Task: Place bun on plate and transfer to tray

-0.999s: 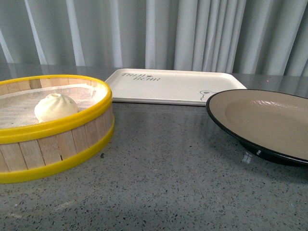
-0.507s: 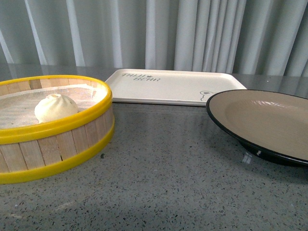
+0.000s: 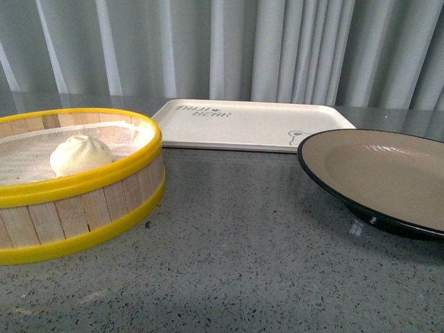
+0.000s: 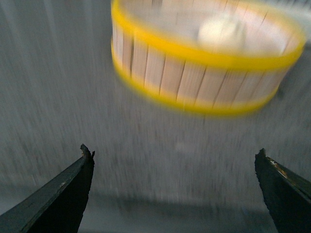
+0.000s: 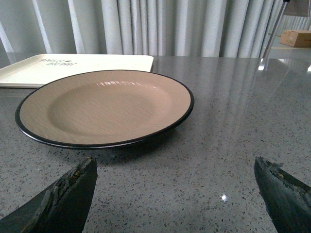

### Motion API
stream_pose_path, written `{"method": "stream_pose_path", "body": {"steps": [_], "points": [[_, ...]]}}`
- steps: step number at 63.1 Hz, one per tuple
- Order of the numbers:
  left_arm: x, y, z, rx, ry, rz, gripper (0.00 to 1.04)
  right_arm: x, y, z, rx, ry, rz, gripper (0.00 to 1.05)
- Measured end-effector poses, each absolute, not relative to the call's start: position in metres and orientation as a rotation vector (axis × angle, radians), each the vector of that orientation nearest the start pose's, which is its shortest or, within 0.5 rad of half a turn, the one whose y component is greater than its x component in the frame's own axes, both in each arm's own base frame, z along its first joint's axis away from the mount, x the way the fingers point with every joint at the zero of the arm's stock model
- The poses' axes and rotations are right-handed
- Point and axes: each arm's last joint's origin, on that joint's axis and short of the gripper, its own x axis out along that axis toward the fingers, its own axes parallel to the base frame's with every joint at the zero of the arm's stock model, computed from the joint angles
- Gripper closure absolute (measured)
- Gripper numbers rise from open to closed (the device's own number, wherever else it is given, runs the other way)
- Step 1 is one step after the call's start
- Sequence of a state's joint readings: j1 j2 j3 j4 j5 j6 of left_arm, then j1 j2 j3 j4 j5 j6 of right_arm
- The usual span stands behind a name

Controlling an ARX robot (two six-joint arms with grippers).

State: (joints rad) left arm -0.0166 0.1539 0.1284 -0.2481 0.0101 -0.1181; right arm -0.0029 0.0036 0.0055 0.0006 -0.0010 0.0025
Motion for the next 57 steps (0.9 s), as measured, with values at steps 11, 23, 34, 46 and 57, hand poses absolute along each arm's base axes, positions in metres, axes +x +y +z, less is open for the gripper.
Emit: {"method": "stream_pose_path", "body": {"steps": [11,23,34,46,57], "points": [[0.12,0.001,0.192,-0.193,0.384,0.012,0.07,0.098,0.0,0.165,0.002,-0.002,-0.002,0.08],[0.159,0.016,0.25,-0.185,0.23,0.045,0.07,0.098,0.0,0.165,0.002,-0.002,-0.002,0.08],[0.204,0.021,0.291,-0.15,0.19,0.051,0.07,0.098,0.0,0.165,0.002,-0.002,-0.002,0.08],[0.253,-0.01,0.327,-0.1,0.183,-0.067,0.07,0.098,0.0,0.165,0.002,-0.002,-0.002,0.08],[0.288,-0.061,0.338,-0.043,0.225,-0.204,0.07,0.098,0.0,0.165,0.002,-0.002,-0.002,0.08]]}}
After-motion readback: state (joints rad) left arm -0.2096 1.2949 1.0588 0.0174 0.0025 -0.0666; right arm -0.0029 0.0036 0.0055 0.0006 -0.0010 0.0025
